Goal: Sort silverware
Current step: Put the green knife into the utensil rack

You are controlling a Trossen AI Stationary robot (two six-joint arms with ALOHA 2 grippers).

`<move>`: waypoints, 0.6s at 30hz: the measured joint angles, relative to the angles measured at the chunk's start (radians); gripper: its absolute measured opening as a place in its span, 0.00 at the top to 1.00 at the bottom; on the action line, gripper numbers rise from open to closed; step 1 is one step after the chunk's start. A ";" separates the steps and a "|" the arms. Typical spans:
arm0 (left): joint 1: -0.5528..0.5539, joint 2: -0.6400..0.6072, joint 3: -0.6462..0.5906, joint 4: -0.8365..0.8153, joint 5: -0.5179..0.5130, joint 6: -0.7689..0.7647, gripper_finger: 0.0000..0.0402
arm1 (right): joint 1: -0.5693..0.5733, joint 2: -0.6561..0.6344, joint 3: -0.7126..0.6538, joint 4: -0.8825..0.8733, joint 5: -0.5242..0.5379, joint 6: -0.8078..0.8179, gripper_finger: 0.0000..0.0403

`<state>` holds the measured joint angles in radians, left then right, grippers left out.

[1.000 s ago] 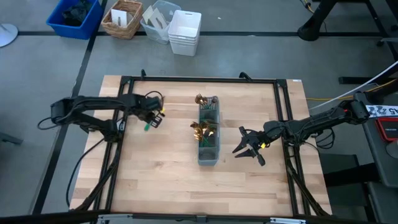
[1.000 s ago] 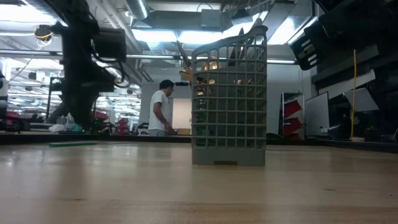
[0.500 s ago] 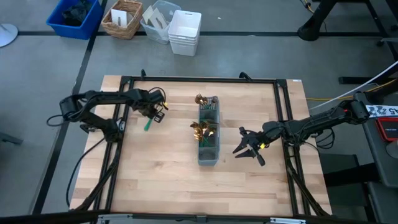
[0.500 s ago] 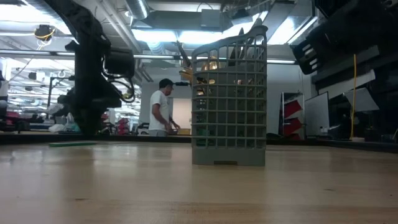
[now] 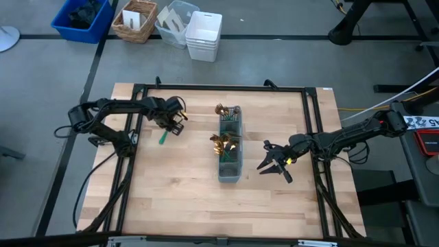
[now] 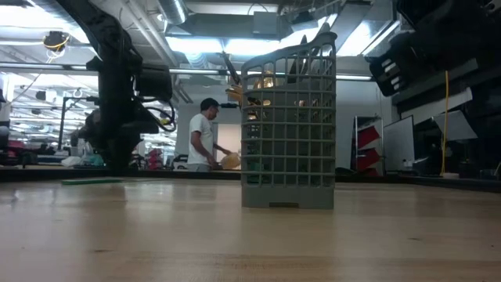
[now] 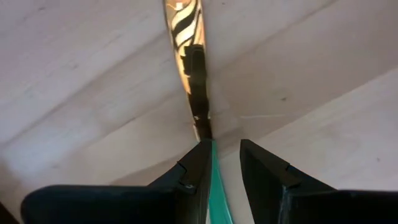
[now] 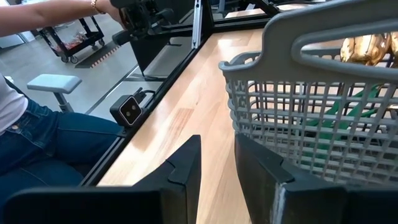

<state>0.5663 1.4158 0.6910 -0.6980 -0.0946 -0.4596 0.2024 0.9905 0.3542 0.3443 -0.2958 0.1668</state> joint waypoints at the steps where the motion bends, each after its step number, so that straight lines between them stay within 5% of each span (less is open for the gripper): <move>1: 0.003 0.000 0.000 0.000 -0.005 0.000 0.81 | 0.000 0.000 0.000 -0.004 0.000 0.000 0.75; 18: 0.011 -0.005 -0.078 0.049 -0.019 -0.030 0.81 | 0.000 0.000 0.000 -0.005 0.000 0.000 0.75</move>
<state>0.5777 1.4111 0.6126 -0.6490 -0.1139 -0.4893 0.2024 0.9905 0.3542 0.3389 -0.2958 0.1665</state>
